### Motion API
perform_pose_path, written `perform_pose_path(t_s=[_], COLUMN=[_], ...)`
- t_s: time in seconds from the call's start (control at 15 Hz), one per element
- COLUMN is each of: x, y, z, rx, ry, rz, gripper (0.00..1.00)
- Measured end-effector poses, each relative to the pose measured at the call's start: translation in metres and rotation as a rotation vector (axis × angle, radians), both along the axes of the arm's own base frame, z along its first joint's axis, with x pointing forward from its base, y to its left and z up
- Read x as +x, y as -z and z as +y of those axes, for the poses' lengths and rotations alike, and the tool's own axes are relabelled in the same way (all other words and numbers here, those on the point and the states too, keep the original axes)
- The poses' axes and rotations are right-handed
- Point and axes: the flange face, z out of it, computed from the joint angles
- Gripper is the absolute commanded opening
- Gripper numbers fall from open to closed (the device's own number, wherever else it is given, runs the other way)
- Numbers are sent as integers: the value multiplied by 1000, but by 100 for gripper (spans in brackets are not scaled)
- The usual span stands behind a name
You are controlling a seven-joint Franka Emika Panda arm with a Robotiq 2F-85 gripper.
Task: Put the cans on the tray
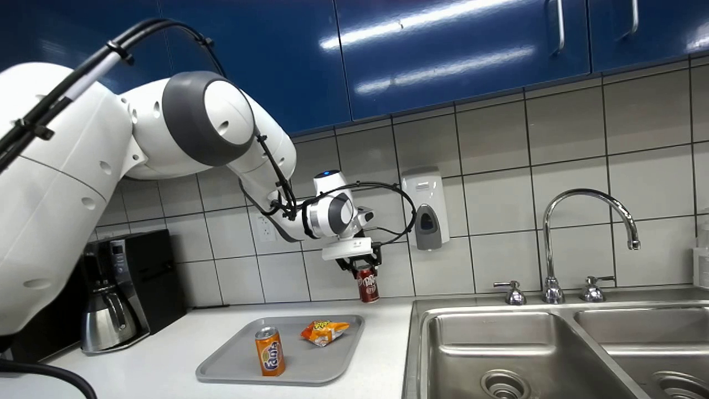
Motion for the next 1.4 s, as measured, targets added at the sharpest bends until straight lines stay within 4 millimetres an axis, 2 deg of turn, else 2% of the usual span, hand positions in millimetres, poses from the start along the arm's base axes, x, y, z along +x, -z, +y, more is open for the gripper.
perform_pose_path(t_s=[0.4, 1.13, 1.4], x=[-39, -112, -135], y=[-3, -12, -9], z=[7, 40, 45], rx=[9, 39, 49], ry=[-1, -51, -58], rz=[50, 118, 143], gripper=[39, 39, 39])
